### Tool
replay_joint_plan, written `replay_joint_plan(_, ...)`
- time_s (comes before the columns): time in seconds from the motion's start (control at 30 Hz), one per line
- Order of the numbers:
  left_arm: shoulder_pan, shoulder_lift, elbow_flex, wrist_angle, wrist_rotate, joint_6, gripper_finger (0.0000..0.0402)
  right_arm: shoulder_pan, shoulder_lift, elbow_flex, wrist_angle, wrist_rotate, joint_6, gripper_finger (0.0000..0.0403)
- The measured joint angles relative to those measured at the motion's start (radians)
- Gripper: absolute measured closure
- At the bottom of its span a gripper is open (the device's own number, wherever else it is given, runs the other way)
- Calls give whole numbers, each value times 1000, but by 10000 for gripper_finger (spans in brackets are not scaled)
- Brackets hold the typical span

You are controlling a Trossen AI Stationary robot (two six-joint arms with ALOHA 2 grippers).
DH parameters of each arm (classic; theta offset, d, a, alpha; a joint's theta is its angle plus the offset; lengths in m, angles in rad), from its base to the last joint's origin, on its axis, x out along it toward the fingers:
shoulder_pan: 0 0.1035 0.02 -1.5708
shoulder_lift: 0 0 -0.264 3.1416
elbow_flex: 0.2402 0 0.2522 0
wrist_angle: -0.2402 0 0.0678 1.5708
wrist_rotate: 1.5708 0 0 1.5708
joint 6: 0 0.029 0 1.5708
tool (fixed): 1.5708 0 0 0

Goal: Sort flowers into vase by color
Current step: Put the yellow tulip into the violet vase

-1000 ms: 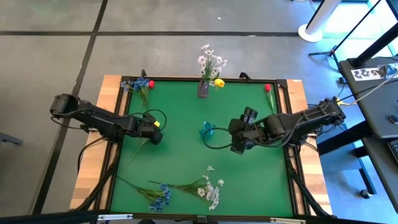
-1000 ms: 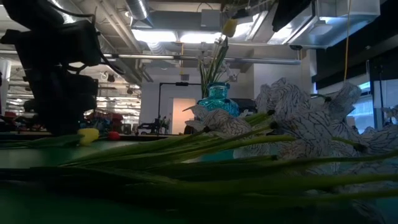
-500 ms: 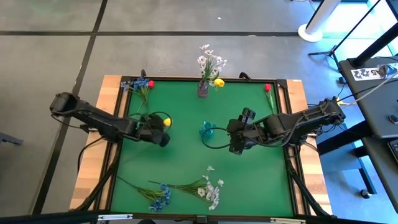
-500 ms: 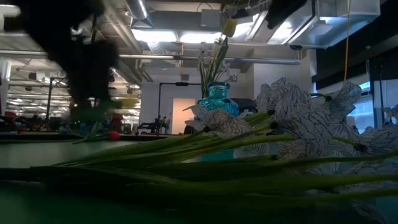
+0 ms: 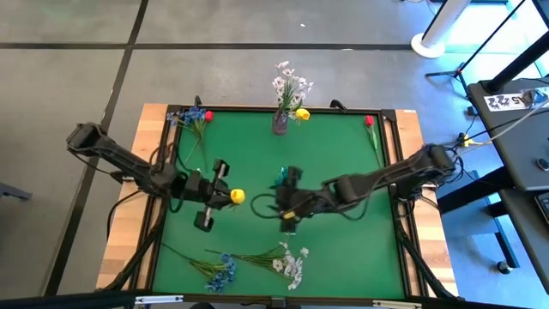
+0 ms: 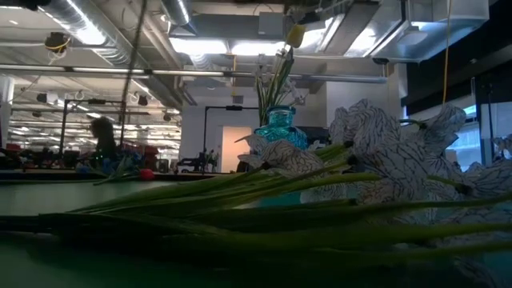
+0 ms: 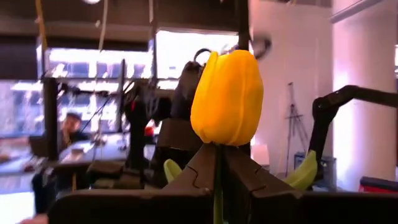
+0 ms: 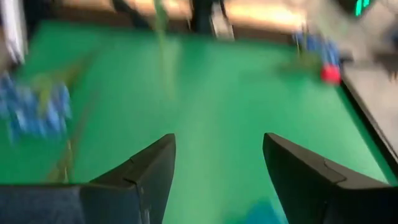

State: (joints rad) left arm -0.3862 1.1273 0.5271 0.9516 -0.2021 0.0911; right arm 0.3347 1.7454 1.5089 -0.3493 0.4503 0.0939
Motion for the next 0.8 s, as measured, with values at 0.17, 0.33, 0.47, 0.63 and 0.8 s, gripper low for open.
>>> replay_joint_plan(0.17,2,122,-4,190,44,74,394,5,85,0,325,-64,-53,159)
replay_joint_plan(0.33,9,179,-3,312,92,76,394,35,103,-1,444,1,-93,159)
replay_joint_plan(0.47,8,196,-3,365,119,69,394,56,104,-1,524,38,-178,159)
replay_joint_plan(0.63,17,196,-3,388,119,74,394,57,104,1,599,-1,-207,166)
replay_joint_plan(0.8,30,196,-3,377,127,69,389,22,107,1,591,-29,-205,227)
